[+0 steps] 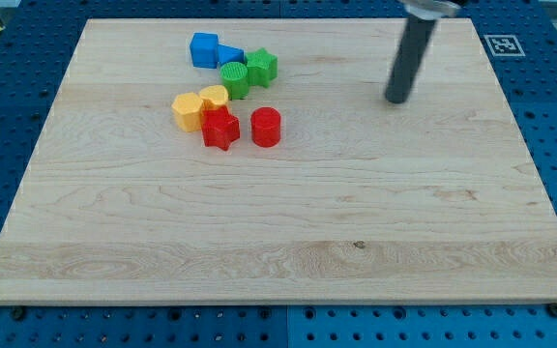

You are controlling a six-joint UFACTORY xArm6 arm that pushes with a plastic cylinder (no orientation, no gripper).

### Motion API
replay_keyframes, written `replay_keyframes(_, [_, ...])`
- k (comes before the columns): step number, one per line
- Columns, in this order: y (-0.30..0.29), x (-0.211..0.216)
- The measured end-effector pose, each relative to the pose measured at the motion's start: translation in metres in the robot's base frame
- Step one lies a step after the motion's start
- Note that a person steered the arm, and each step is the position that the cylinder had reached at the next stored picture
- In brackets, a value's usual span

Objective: Slide the red circle towards the center right

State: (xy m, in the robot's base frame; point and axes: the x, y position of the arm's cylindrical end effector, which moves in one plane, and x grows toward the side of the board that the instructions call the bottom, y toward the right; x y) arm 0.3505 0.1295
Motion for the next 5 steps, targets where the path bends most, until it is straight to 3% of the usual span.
replay_keyframes(3, [-0.163, -0.003])
replay_keyframes(5, [-0.180, 0.050])
